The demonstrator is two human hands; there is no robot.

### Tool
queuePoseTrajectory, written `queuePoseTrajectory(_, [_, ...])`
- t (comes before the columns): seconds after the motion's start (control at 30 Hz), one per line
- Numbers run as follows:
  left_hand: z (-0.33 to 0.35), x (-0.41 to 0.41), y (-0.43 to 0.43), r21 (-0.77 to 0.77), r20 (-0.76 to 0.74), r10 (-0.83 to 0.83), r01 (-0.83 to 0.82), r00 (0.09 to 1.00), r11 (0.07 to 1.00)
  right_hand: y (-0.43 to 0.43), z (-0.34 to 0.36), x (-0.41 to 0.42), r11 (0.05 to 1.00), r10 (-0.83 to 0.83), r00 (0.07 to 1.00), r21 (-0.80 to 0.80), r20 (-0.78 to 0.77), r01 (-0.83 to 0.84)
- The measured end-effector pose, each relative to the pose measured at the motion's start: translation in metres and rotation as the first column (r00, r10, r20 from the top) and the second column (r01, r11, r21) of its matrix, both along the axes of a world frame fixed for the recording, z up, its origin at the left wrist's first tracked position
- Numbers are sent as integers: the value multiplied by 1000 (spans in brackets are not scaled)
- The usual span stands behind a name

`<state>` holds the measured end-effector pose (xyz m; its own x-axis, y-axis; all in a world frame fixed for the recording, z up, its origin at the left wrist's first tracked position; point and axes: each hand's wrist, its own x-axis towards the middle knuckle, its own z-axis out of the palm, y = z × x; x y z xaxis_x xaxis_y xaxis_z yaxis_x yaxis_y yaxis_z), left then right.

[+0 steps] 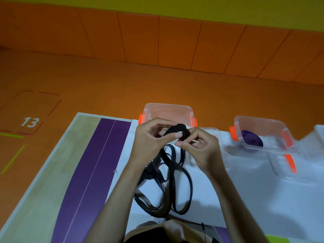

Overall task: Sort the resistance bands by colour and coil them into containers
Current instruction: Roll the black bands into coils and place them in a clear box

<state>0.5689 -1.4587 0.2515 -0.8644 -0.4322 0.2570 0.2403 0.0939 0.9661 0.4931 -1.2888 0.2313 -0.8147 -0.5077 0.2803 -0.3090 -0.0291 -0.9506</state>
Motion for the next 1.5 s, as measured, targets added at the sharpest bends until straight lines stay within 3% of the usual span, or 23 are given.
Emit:
queuePoseTrajectory(0.1, [-13,1,4,32,57,0,-2,998,999,-1,-9,1,999,-42,999,-7,3,42])
queuePoseTrajectory(0.23, [-26,3,-4,-35,121,23,-19,992,999,6,-16,-7,997,-76,996,22,-50,77])
queuePoseTrajectory(0.53, [-33,-2,-4,-71,237,-72,91,969,993,12,-18,-16,994,-101,994,48,-46,103])
queuePoseTrajectory(0.63, [-34,0,-4,-176,263,-70,119,962,977,9,-26,-16,995,-74,997,59,-9,74])
queuePoseTrajectory(0.77, [-26,4,-8,-118,203,-13,38,979,992,12,-45,-20,984,-2,998,177,69,-10])
queuePoseTrajectory(0.97, [-26,11,-22,-91,184,31,-15,982,996,19,-72,-19,895,157,981,403,112,-190])
queuePoseTrajectory(1.17, [-52,19,-36,-147,320,101,-56,942,988,26,-66,-19,893,198,934,339,297,-297])
queuePoseTrajectory(1.27, [-63,26,-50,-266,539,24,143,842,953,29,-59,-20,912,195,933,295,303,-286])
queuePoseTrajectory(1.33, [-63,30,-46,-239,618,-122,333,777,912,27,-53,-17,920,228,923,241,311,-309])
queuePoseTrajectory(1.4, [-61,29,-34,-238,598,-190,399,779,885,23,-47,-13,920,270,906,190,325,-343])
queuePoseTrajectory(1.5, [-56,24,-19,-255,474,-181,331,862,908,17,-43,-11,904,309,899,199,311,-379])
